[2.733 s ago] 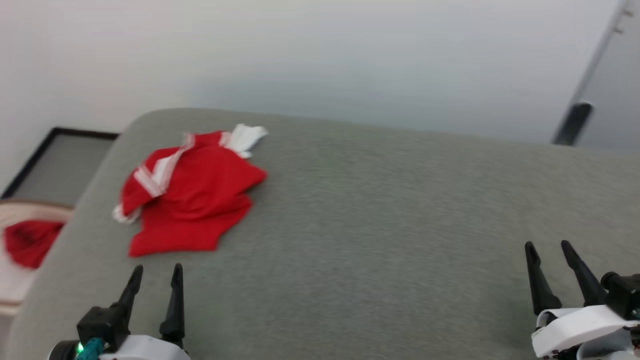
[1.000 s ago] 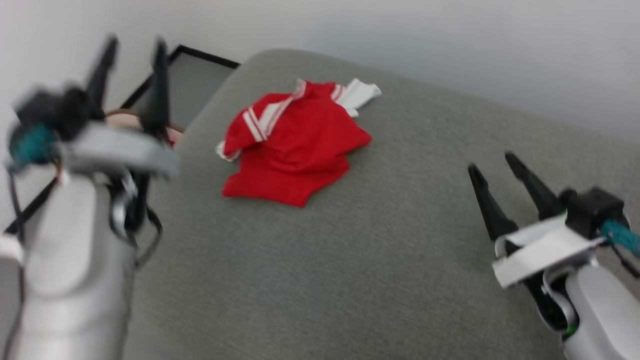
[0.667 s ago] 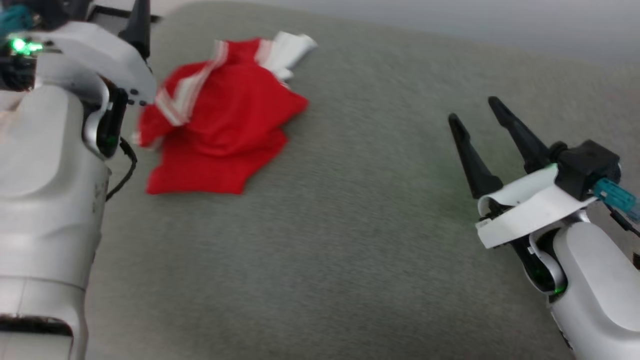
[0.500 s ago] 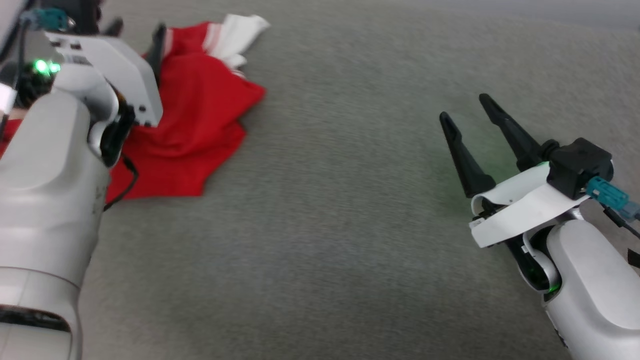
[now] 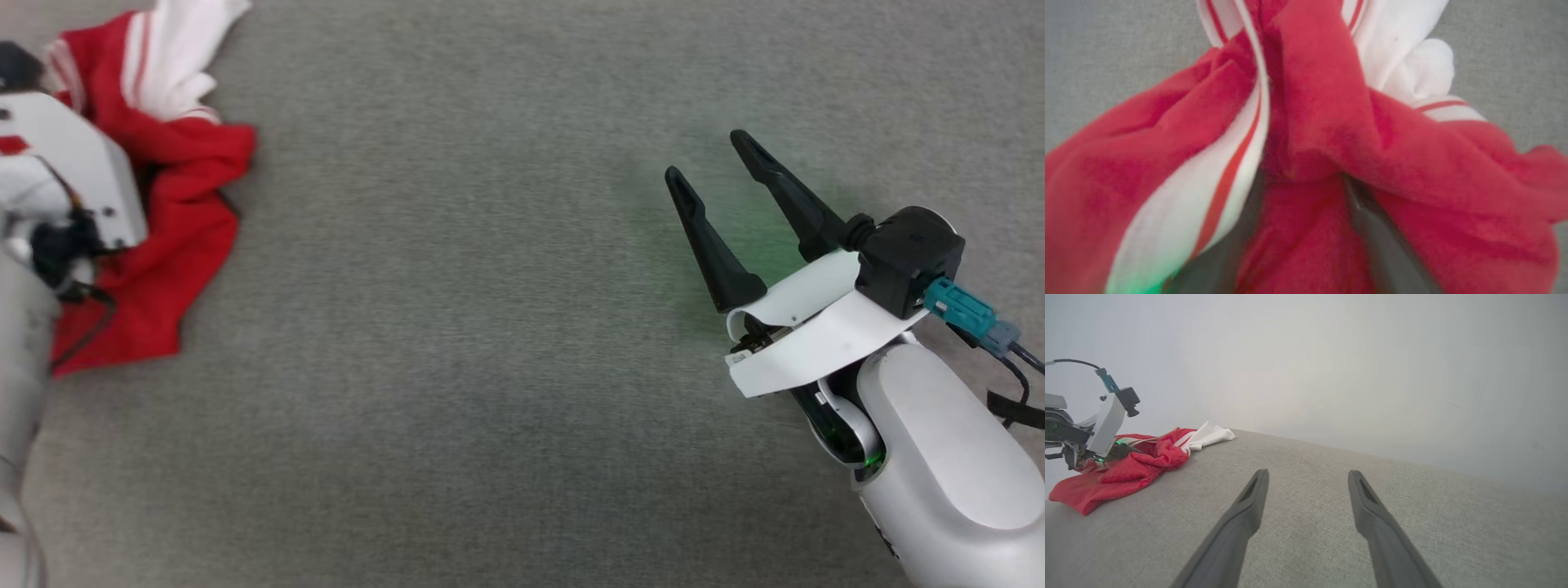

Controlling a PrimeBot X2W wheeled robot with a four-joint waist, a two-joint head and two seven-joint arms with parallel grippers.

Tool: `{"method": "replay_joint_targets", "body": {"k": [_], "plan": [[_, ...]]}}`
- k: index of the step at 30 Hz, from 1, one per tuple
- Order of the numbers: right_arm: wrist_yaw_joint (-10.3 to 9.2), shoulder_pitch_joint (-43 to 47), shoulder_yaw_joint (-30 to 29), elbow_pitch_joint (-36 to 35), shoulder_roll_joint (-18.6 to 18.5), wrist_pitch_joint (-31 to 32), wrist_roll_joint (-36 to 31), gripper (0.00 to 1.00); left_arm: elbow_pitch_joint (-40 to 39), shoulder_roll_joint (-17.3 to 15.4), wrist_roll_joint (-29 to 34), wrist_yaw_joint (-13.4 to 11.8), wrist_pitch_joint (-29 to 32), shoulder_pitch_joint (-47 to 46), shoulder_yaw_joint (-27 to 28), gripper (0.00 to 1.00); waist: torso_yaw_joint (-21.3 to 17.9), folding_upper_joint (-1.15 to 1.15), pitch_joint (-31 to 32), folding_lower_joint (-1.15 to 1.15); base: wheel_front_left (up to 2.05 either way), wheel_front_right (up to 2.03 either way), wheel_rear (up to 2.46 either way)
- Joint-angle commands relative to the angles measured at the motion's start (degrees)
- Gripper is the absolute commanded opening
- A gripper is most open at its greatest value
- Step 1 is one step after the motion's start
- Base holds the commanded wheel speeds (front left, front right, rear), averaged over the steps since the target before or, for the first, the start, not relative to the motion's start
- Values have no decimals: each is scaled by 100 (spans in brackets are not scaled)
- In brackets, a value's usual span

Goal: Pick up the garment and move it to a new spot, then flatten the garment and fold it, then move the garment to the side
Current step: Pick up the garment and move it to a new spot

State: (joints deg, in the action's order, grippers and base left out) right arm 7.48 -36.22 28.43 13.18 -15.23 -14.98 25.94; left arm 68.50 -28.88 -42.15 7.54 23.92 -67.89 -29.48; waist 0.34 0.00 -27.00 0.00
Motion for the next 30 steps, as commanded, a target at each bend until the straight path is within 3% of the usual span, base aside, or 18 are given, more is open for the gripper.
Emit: {"method": "replay_joint_targets", "body": {"k": [1,4,9,10,12,21,30], "plan": [[2,-45,10,-49,26,-26,-64,100,176,108,-36,-13,164,234,-43,100,-266,0,-242,0,0,0,0],[2,20,-25,-124,20,-26,-88,100,340,227,-222,-13,482,350,-5,100,-337,0,-316,0,0,0,0],[2,95,-69,-171,6,-26,-92,100,283,390,-295,1,492,477,-127,100,-364,0,-334,0,0,0,0],[2,105,-67,-155,13,-26,-97,100,190,400,-292,9,414,523,-181,86,-362,0,-310,0,0,0,0],[2,97,-73,-154,43,-27,-96,100,61,331,-350,15,134,508,-181,0,-352,0,-249,0,0,0,0],[2,349,-258,-27,193,-27,40,100,-485,20,-341,6,-1133,315,-450,0,-308,0,457,0,0,0,0],[2,1037,-1001,-53,488,-27,160,100,-1707,127,-816,-2,-1295,200,-1136,0,-502,0,1017,0,0,0,0]]}}
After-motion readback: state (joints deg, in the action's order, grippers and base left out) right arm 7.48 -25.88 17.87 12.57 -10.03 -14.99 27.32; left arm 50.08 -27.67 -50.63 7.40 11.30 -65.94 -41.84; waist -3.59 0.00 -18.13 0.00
